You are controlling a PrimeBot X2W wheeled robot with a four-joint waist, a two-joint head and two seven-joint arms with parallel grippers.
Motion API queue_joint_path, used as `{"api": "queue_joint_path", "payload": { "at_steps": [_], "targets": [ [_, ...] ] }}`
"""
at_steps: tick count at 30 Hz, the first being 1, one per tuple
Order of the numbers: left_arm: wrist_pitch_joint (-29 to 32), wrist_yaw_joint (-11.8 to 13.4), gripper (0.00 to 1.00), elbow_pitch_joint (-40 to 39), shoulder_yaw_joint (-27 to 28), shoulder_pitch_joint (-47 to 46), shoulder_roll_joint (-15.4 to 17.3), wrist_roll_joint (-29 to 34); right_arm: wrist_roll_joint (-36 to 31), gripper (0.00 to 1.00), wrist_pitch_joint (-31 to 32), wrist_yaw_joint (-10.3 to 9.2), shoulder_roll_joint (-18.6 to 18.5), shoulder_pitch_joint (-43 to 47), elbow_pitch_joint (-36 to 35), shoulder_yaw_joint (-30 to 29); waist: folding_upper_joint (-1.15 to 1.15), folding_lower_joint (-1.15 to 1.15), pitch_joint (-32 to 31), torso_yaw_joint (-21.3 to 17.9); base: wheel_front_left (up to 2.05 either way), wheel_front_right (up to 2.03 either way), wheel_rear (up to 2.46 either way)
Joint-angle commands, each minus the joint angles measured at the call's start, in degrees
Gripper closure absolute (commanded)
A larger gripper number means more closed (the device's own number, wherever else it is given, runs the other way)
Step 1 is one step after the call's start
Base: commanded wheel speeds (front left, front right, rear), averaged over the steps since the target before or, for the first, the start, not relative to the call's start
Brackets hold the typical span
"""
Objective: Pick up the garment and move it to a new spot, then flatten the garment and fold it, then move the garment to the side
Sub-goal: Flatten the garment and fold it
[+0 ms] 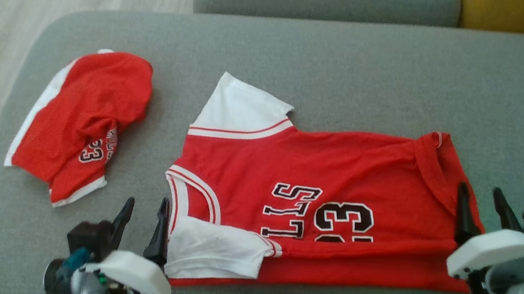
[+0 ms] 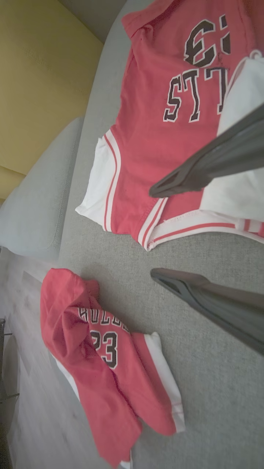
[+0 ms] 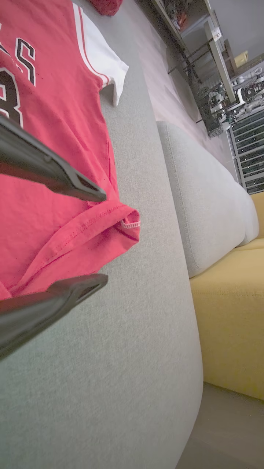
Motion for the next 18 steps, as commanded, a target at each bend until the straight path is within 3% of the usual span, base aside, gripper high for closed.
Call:
{"api": "queue_joint_path", "payload": {
  "at_steps": [1, 8, 18],
  "targets": [
    [-0.7, 0.1, 0.00, -1.6, 1.6, -3.4, 0.0, 0.6, 0.1, 0.00, 0.6, -0.02, -0.7, -1.1, -3.0, 2.5, 0.00, 0.00, 1.4, -0.3, 0.00, 0.00, 0.00],
    [-0.2, -0.8, 0.00, 4.5, -0.5, -12.4, -0.1, 2.3, -5.0, 0.00, 4.8, -0.02, -0.7, -7.2, -6.5, 9.0, 0.00, 0.00, 6.5, -0.8, 0.00, 0.00, 0.00],
    [3.5, -3.5, 0.00, 16.4, -2.2, -32.0, 0.8, 4.4, -9.6, 0.00, 7.8, -0.02, -0.7, -19.5, -2.2, 12.0, 0.00, 0.00, 14.1, -1.3, 0.00, 0.00, 0.00]
  ]
}}
